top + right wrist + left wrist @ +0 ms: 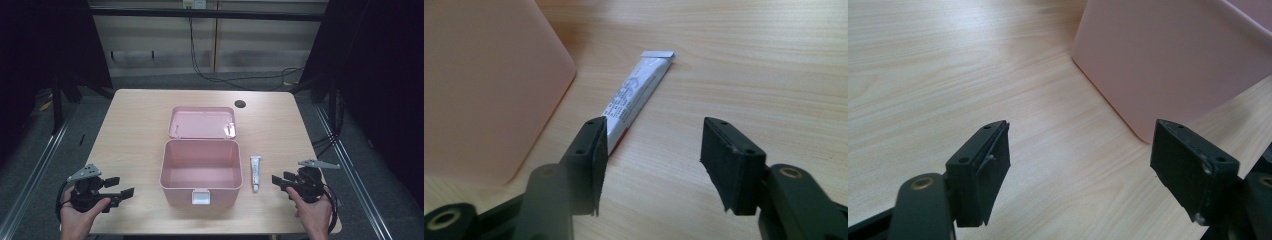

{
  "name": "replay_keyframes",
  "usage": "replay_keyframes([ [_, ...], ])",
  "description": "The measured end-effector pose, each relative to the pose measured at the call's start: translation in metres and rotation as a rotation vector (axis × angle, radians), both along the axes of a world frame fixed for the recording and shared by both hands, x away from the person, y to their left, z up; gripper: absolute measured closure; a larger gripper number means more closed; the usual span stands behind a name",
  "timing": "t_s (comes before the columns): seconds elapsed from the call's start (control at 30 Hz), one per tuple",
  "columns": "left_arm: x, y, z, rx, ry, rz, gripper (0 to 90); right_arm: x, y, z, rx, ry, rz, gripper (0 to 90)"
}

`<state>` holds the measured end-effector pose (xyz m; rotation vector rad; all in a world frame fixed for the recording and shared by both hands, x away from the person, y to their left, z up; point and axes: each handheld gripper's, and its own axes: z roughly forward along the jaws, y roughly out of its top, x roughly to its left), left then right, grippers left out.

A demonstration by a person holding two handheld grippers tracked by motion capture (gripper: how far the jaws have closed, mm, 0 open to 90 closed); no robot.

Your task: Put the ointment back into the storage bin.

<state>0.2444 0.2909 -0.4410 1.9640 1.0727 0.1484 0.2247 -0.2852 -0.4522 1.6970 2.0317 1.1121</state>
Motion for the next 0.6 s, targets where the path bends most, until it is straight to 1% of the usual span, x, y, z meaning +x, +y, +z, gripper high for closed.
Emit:
replay_keyframes([
  [0.03,0.000,0.000,0.000,0.000,0.000,0.000,23.7,0.000,0.000,0.000,0.000,0.000,0.000,46.7],
  [0.07,0.000,0.000,0.000,0.000,0.001,-0.002,23.7,0.001,0.001,0.002,0.000,0.010,0.004,46.7],
  [0.1,0.000,0.000,0.000,0.001,0.002,-0.002,23.7,0.003,0.001,0.008,0.007,0.012,-0.003,48.1],
  [0.13,0.000,0.000,0.000,0.001,0.002,-0.002,23.7,0.003,0.001,0.008,0.007,0.012,-0.003,48.1],
  [0.17,0.001,0.000,0.000,0.001,0.004,-0.003,23.7,0.005,0.001,0.015,0.023,0.017,-0.006,49.2],
  [0.2,0.001,0.000,0.000,0.001,0.004,-0.003,23.7,0.005,0.001,0.015,0.023,0.017,-0.006,49.2],
  [0.23,0.000,0.000,0.000,0.001,0.004,-0.001,23.7,0.008,0.001,0.021,0.009,0.004,-0.015,49.7],
  [0.27,0.000,0.000,0.000,0.001,0.004,-0.001,23.7,0.008,0.001,0.021,0.009,0.004,-0.015,49.7],
  [0.3,0.000,0.000,-0.001,0.001,0.004,0.000,23.7,0.012,0.002,0.025,-0.002,0.002,-0.013,49.9],
  [0.33,0.000,0.000,-0.001,0.001,0.004,0.000,23.7,0.012,0.002,0.025,-0.002,0.002,-0.013,49.9],
  [0.37,0.000,0.000,-0.001,0.001,0.003,0.001,23.7,0.019,0.005,0.028,0.002,0.007,0.004,50.1],
  [0.4,0.000,0.000,-0.001,0.001,0.003,0.002,23.7,0.019,0.005,0.028,0.002,0.007,0.004,50.1],
  [0.47,0.000,0.000,-0.001,0.001,0.005,0.001,23.7,0.024,0.008,0.031,-0.008,0.031,0.016,50.1],
  [0.5,0.001,0.001,-0.001,0.001,0.007,0.000,23.7,0.030,0.010,0.034,0.002,0.046,0.034,51.3],
  [0.53,0.001,0.001,-0.001,0.001,0.007,0.000,23.8,0.030,0.010,0.034,0.002,0.046,0.034,51.3],
  [0.57,0.001,0.000,-0.001,0.002,0.007,0.002,23.8,0.034,0.013,0.038,-0.022,0.052,0.038,52.8],
  [0.6,0.001,0.000,-0.001,0.002,0.007,0.002,23.8,0.034,0.013,0.038,-0.022,0.052,0.038,52.8],
])
